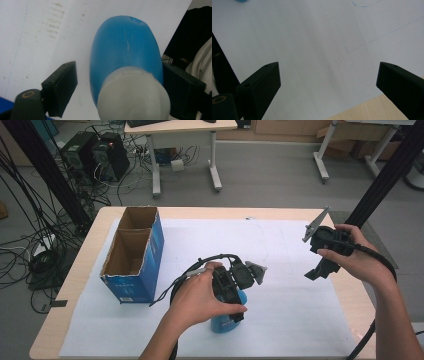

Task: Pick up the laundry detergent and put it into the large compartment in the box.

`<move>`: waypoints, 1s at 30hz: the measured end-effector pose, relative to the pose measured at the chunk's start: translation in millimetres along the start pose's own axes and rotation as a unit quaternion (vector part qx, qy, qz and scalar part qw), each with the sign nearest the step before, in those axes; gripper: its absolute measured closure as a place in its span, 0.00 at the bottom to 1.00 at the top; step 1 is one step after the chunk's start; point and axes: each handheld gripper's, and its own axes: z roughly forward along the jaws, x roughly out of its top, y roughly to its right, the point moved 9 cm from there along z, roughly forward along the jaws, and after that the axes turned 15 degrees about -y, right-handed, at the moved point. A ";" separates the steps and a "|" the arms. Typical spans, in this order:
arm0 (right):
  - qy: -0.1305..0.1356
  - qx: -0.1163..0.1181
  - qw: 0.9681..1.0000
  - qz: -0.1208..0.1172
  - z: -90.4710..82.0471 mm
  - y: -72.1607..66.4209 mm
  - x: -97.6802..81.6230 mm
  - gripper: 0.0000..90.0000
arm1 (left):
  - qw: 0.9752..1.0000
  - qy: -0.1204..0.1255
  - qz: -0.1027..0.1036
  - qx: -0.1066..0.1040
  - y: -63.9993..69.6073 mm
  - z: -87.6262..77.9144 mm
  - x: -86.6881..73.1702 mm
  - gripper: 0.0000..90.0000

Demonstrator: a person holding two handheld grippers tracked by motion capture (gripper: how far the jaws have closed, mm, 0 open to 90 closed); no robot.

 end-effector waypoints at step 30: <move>0.005 -0.001 1.000 0.001 -0.6 0.4 -2.7 0.06 | 1.000 -0.007 -0.003 0.006 5.7 1.0 2.4 0.42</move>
